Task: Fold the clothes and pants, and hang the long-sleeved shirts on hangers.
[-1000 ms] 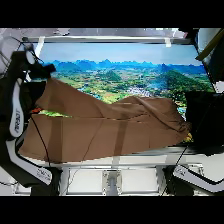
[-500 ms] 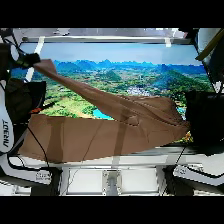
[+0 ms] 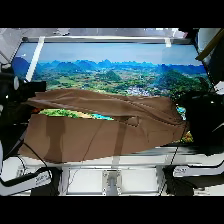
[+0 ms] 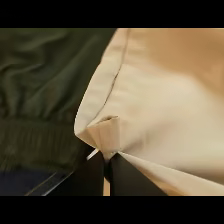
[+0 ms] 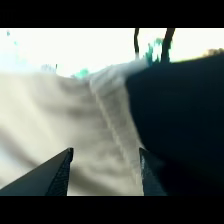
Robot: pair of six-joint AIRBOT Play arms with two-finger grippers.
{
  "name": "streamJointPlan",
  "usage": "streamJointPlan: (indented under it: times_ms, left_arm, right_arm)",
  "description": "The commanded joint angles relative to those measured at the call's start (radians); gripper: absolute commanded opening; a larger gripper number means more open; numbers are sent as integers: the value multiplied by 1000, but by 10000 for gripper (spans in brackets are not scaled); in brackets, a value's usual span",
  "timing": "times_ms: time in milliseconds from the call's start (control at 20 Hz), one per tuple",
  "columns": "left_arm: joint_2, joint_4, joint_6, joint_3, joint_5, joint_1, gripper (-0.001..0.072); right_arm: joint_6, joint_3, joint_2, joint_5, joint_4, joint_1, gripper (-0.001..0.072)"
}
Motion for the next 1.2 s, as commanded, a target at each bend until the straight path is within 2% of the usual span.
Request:
streamJointPlan:
  times_ms: [0,100,150,250,400,600,650,700,750,1150]
  left_arm:
    - [113,7,-14,-91,8,56,11]
    - [148,3,-14,-96,-5,79,11]
    - [162,3,-14,-96,-25,88,11]
    - [179,4,-6,-97,-66,107,11]
    - [197,4,-6,-109,-90,124,11]
    - [211,-1,-6,-156,-89,124,12]
    - [211,-3,-6,-161,-89,124,12]
    - [211,-4,-6,-163,-90,124,12]
    - [211,-3,-6,-163,-89,124,11]
    - [212,-4,-7,-163,-85,124,11]
  right_arm:
    - [0,54,-87,-84,48,30,491]
    - [-1,110,-152,-27,63,31,497]
    - [-2,137,-187,14,75,31,532]
    - [-3,183,-247,86,91,37,558]
    - [-13,192,-283,108,86,57,557]
    - [-74,193,-299,162,73,109,543]
    - [-85,193,-301,160,61,128,429]
    - [-103,194,-300,153,59,142,133]
    - [-110,200,-300,150,59,151,37]
    - [-45,436,-211,160,3,108,27]
